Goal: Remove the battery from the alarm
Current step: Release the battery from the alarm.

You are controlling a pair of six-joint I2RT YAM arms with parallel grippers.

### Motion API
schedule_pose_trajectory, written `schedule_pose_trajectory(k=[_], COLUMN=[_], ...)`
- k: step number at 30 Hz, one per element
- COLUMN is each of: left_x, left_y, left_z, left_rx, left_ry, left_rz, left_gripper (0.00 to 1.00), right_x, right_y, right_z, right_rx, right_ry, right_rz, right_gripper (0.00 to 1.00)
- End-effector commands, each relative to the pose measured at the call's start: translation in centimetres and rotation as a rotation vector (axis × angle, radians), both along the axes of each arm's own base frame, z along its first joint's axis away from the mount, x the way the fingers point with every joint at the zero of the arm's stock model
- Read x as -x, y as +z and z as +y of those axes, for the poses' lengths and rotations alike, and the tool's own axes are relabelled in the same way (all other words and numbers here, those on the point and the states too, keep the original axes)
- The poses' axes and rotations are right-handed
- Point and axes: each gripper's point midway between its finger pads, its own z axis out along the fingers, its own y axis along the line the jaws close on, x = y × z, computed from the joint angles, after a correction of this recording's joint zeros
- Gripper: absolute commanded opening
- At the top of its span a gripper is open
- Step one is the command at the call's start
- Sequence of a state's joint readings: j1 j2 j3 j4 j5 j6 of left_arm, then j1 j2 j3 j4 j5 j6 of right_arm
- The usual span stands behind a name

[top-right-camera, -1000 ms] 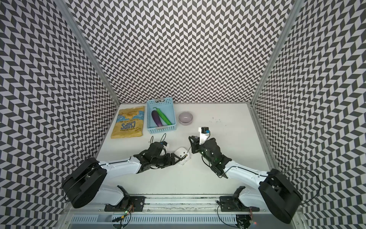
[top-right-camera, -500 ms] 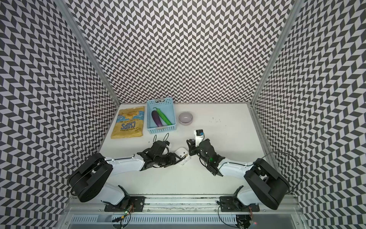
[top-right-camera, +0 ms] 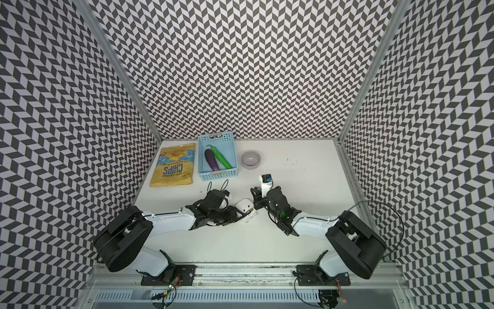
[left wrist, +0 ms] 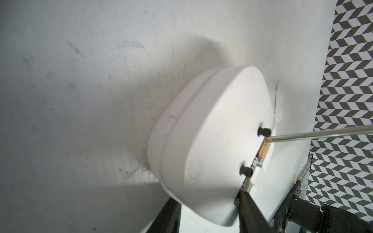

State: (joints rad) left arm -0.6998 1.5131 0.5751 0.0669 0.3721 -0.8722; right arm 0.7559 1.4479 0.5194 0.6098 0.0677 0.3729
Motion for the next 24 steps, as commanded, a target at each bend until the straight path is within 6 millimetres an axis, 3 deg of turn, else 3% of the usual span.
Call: schedule_pose_trajectory(k=[1, 11, 14, 19, 24], left_x=[0.8, 0.9, 0.9, 0.9, 1.5], left_y=[-2.1, -2.2, -2.2, -2.6, -5.0], left_z=[1.4, 1.3, 1.3, 1.6, 2.6], left_rx=[-0.085, -0.083, -0.082, -0.107, -0.216], left_ry=[0.015, 0.0, -0.003, -0.003, -0.038], left_rz=[0.052, 0.053, 0.053, 0.054, 0.083], left_gripper=[0.42, 0.37, 0.36, 0.39, 0.5], right_x=[0.7, 1.8, 1.9, 1.2, -0.3], right_y=[0.6, 0.0, 1.1, 3.1, 3.7], right_z=[1.4, 0.3, -0.1, -1.1, -4.4], right_rx=[-0.106, -0.438, -0.513, -0.49, -0.337], right_ry=[0.077, 0.124, 0.132, 0.097, -0.046], right_rz=[0.074, 0.402, 0.416, 0.346, 0.245], right_gripper=[0.0, 0.0, 0.0, 0.0, 0.0])
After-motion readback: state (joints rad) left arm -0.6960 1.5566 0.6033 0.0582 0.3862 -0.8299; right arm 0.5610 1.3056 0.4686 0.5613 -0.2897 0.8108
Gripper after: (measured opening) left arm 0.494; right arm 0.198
